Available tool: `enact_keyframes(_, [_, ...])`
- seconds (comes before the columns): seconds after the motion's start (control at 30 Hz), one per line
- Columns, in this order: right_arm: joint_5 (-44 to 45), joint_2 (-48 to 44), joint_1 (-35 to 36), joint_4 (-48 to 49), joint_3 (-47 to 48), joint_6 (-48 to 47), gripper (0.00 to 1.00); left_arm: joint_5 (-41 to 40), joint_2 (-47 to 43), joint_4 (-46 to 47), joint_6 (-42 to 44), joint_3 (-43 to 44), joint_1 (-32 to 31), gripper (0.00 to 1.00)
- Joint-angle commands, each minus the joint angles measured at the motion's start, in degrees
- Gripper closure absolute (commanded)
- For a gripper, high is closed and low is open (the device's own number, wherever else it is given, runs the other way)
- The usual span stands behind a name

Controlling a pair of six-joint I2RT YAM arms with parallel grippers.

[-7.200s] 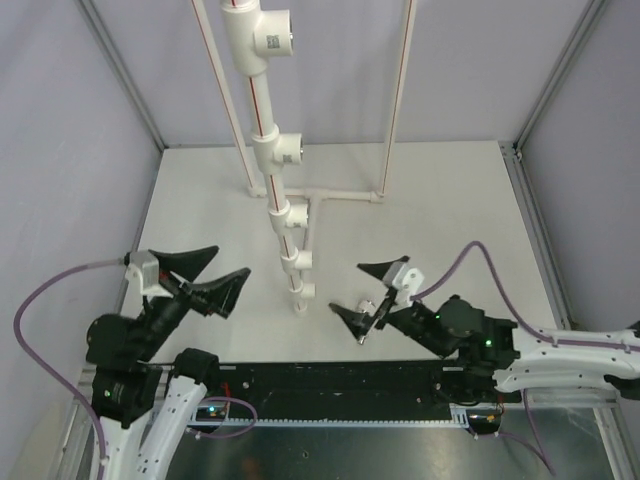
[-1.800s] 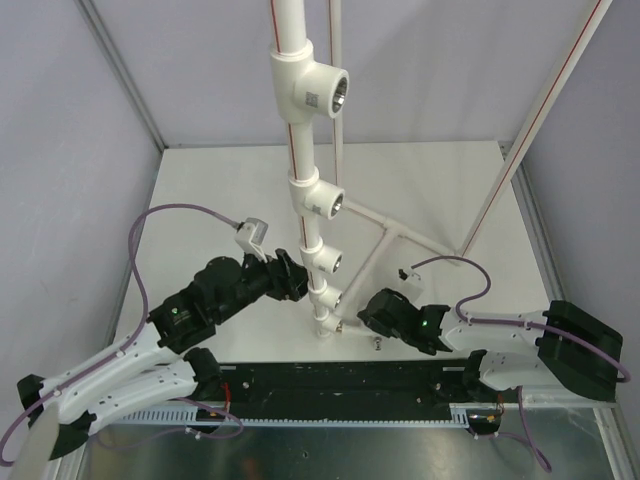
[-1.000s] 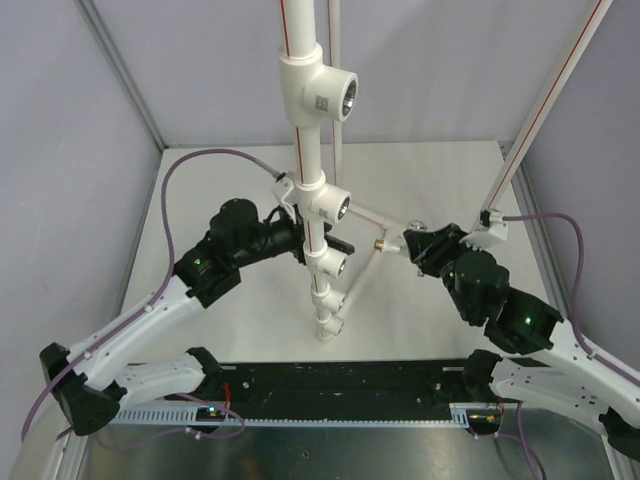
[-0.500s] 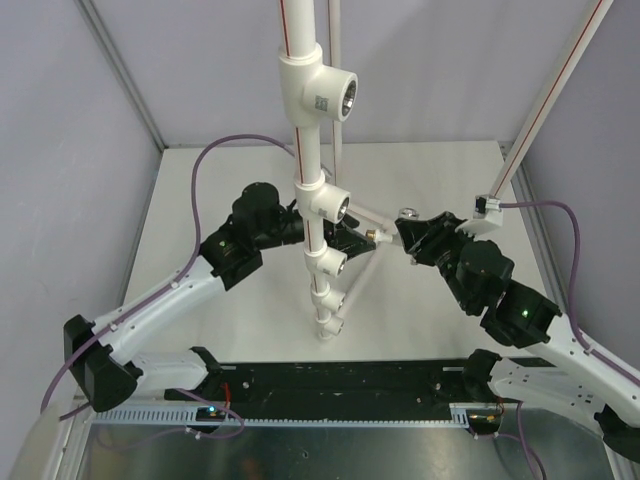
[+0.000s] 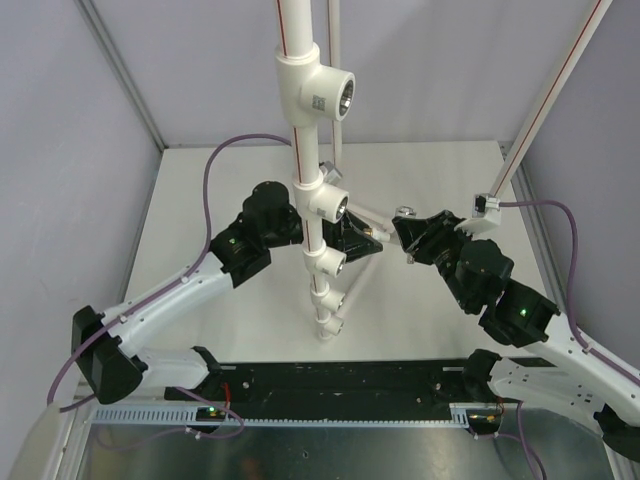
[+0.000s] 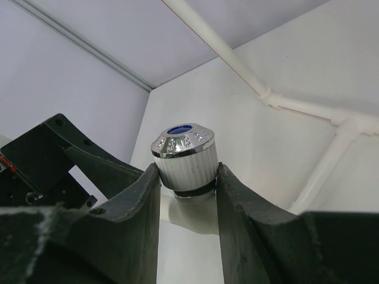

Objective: Install the water faucets
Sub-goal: Pick up the water faucet from the center of the board.

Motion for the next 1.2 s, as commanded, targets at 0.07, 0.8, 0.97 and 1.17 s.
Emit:
enact_keyframes(0.07, [-0.3, -0.3, 0.3, 3.3, 2.5, 1.7, 1.00, 1.5, 0.8, 2.3, -0.9, 2.6, -0.7, 0.30])
enact_keyframes(0.8, [-18.2, -9.4, -3.4, 1.6, 2.4, -12.0, 0.20, 7.0, 2.4, 2.8, -2.9, 3.9, -0.6, 1.00])
enact_keyframes(0.97, [-34.4, -17.9, -7.1, 0.0, 2.7, -19.4, 0.07, 12.8, 1.1, 4.2, -5.7, 6.1, -0.6, 1.00])
enact_keyframes(1.17, [-43.2, -20.6, -7.9, -4.0, 4.4, -21.2, 0.09, 18.0, -0.5, 5.8, -7.7, 9.1, -1.1, 1.00])
